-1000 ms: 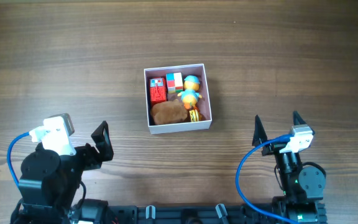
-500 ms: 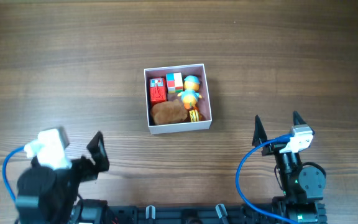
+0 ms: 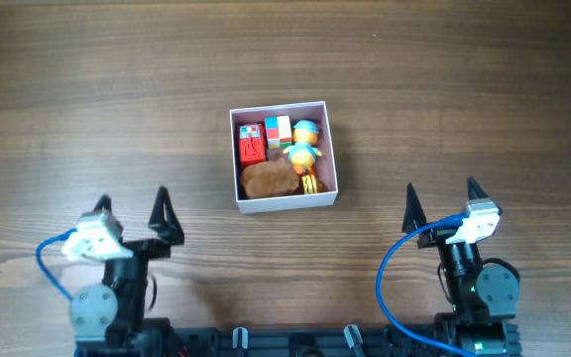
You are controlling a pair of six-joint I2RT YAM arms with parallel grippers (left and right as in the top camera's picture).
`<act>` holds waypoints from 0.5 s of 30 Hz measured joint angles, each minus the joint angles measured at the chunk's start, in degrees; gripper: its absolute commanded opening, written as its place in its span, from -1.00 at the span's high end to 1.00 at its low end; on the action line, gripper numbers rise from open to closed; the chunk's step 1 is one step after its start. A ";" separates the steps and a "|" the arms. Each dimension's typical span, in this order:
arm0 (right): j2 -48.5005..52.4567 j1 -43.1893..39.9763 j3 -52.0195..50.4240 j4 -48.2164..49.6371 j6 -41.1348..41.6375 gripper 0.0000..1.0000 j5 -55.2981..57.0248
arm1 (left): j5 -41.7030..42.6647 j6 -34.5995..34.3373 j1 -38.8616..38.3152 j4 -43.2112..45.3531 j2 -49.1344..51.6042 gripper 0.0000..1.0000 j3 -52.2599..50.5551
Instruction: Pack container
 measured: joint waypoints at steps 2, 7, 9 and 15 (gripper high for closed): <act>0.00 0.00 0.00 0.02 -0.02 -0.99 0.00 | 1.03 0.00 0.00 9.66 -0.04 -0.99 -5.25; 0.00 0.00 0.00 0.02 0.00 -1.00 0.00 | 3.10 0.79 0.00 15.63 -0.09 -1.00 -12.74; 0.00 0.00 0.00 0.02 0.00 -0.99 0.00 | 4.13 1.29 0.00 13.40 -0.15 -1.00 -14.01; 0.00 0.00 0.00 0.02 0.00 -0.99 0.00 | 5.44 1.51 0.00 12.15 -0.35 -1.00 -14.69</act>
